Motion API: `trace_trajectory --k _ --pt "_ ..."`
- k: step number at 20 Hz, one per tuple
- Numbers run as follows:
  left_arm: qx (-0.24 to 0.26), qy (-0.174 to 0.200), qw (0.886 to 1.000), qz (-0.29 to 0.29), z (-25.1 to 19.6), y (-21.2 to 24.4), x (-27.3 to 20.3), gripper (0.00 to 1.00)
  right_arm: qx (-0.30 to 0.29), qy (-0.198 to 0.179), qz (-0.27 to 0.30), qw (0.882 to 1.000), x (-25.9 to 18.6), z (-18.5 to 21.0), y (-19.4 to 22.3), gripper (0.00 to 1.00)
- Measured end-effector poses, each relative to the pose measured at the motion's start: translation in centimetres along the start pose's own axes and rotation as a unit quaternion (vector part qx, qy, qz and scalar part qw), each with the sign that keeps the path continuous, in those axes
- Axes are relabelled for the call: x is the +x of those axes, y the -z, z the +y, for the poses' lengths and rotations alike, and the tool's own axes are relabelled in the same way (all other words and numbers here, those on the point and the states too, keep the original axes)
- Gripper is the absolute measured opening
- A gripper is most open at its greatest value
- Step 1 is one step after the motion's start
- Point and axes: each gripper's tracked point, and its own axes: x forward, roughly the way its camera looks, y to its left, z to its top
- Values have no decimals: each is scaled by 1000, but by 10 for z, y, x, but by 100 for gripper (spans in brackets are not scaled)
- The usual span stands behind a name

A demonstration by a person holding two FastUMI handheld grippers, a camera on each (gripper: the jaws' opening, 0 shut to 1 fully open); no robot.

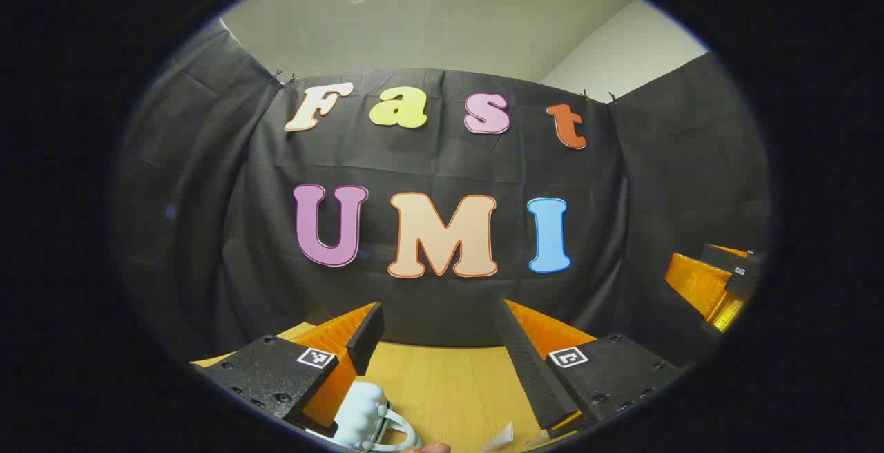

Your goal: First open the suitcase, pack the skin care products into it, and then close the suitcase.

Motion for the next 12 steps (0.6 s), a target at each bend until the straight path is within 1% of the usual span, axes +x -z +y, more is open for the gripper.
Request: trace_trajectory --k 2,3,4,7,10,11,12 --pt "4 -7 1000 -3 5 -2 -4 96 4 -10 -3 1000 -3 5 1 98" --pt "7 -10 1000 -4 8 -2 -5 96 6 -14 -2 1000 -2 9 2 100" --pt "10 -11 1000 -7 10 -4 -7 96 8 -17 -4 1000 -2 11 3 98" --pt "17 -18 1000 -6 18 0 -12 96 13 -25 10 1000 0 17 14 98" --pt "12 -22 1000 4 25 8 -16 96 21 -28 18 999 0 21 19 98" --pt "11 -21 1000 9 26 12 -16 96 21 -29 18 999 -1 21 19 100" --pt "12 -20 1000 15 27 17 -16 96 20 -29 20 999 -2 22 22 98"
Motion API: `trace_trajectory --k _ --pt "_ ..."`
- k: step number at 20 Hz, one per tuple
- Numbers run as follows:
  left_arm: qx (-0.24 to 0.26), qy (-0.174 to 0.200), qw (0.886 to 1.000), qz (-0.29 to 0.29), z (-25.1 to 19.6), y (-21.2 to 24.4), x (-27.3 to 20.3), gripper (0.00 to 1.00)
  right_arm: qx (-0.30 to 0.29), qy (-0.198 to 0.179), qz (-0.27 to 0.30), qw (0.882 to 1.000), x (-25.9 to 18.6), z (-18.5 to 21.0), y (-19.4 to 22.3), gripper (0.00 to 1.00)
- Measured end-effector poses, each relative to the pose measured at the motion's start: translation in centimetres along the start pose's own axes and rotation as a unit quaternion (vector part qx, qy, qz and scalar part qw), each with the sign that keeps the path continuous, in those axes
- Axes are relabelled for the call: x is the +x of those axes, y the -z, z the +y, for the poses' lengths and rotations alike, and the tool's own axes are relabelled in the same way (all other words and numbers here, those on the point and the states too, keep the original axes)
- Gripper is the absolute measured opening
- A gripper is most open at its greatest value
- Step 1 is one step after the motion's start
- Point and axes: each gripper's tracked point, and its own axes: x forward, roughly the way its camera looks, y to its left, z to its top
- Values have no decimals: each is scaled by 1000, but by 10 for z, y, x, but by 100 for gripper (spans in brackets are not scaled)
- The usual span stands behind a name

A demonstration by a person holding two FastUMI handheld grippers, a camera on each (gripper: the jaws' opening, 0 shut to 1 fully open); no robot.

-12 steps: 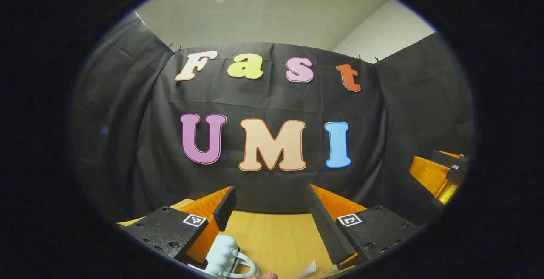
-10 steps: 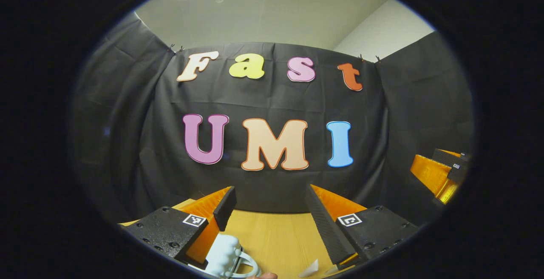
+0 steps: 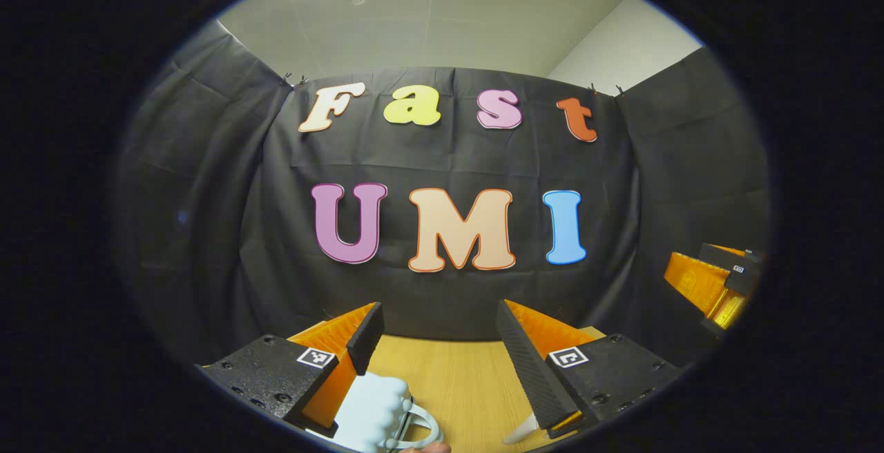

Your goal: First open the suitcase, pack the skin care products into it, and then close the suitcase.

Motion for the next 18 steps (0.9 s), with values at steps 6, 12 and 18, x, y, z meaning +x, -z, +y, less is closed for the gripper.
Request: trace_trajectory --k 6,12,18 --pt "2 16 997 70 -1 57 3 96 -15 0 17 1000 -9 -1 12 98" --pt "-12 15 988 154 -1 123 0 97 -26 10 38 999 -14 -9 24 98" --pt "-9 27 974 224 -11 176 -3 97 -33 9 49 998 -18 -11 32 98"
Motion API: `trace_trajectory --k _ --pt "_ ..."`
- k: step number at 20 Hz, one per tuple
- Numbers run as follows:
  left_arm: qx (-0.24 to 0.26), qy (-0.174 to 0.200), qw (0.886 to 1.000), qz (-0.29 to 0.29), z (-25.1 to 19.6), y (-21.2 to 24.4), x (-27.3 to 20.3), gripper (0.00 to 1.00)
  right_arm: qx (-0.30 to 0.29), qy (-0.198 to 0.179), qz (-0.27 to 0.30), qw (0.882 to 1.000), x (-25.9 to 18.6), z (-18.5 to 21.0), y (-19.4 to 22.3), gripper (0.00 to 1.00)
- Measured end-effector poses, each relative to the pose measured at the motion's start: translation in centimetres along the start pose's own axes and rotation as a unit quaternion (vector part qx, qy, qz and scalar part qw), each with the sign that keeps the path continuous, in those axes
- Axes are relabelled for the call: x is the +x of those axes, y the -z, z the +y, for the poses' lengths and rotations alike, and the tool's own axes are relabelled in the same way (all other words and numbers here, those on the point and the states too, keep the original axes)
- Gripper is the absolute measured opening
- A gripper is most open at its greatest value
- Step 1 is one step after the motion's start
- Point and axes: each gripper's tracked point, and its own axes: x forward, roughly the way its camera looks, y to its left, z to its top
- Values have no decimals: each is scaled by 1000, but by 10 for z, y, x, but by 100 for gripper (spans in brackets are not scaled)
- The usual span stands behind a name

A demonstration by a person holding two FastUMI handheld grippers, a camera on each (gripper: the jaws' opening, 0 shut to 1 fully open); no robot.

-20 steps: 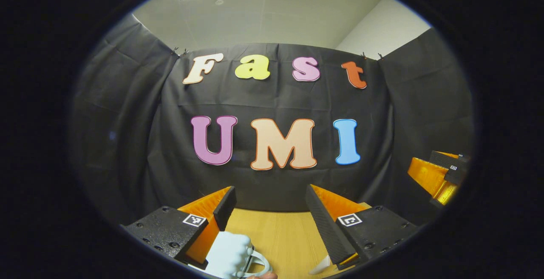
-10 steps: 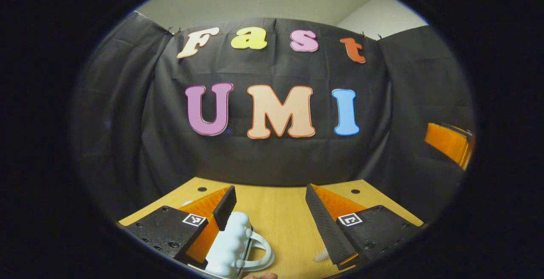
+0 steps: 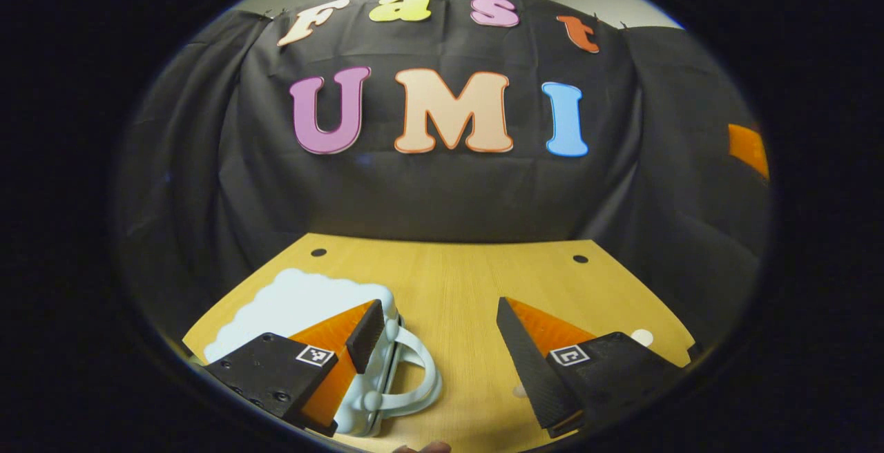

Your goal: First open the suitcase, pack the skin care products into it, and then close the suitcase.

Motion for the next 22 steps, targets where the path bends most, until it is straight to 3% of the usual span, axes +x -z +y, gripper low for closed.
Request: trace_trajectory --k 4,18,22 --pt "-19 1 999 44 -1 30 11 97 -6 -2 5 1000 0 -2 3 98" --pt "1 -30 984 176 5 106 48 98 1 11 29 1000 10 -16 24 98" --pt "-10 -33 973 227 4 129 58 98 -2 15 32 999 14 -20 28 98"
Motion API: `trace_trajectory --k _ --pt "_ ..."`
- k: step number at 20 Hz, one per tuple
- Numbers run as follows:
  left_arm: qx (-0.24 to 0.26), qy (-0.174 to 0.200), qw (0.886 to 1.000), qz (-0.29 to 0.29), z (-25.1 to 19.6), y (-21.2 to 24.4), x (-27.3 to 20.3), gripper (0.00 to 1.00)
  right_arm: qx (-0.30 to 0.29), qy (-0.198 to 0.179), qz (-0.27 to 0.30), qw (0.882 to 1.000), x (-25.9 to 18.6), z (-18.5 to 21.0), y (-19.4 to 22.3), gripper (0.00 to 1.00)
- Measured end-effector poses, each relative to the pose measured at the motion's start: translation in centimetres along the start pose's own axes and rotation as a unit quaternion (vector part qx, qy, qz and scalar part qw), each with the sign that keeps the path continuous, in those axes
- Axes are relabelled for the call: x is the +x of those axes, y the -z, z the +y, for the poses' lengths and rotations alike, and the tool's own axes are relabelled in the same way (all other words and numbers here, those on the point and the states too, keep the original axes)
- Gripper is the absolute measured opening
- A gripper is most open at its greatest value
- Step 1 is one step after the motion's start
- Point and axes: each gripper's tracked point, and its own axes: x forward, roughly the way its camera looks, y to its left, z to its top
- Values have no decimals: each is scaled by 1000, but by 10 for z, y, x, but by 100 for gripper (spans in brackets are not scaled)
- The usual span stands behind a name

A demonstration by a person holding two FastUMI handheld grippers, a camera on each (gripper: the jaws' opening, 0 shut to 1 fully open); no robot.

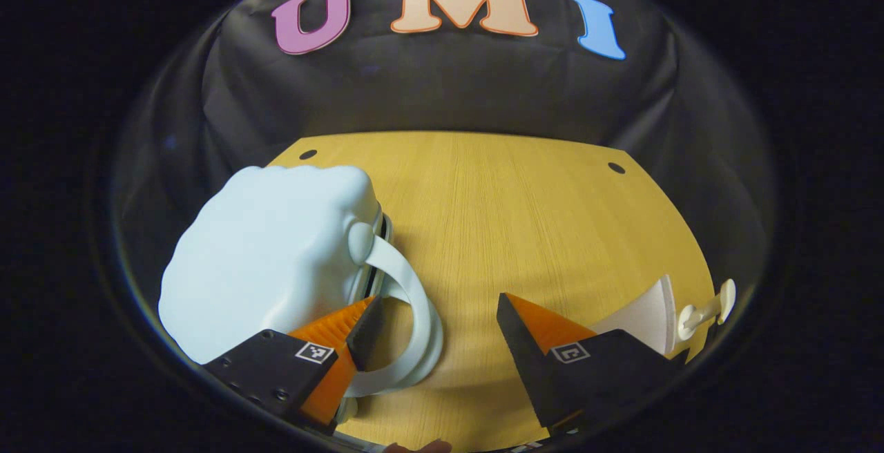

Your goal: First open the suitcase, pack the skin care products into it, and then close the suitcase.

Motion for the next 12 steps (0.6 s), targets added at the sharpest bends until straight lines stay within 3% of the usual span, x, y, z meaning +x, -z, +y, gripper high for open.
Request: trace_trajectory --k 5,6,7,9,11,12 --pt "-15 42 999 26 -16 8 7 96 -1 8 3 1000 2 -7 3 98" --pt "-10 39 999 25 -12 8 9 85 -2 9 3 1000 2 -10 4 98" --pt "-4 32 999 25 -6 7 9 82 -1 10 3 1000 2 -11 4 98" --pt "-1 12 1000 29 8 10 11 62 1 8 2 1000 3 -11 5 98" --pt "-9 8 999 39 13 13 13 21 1 6 0 1000 3 -9 4 98" --pt "-7 12 999 45 13 12 17 11 1 5 -1 1000 2 -9 5 99"
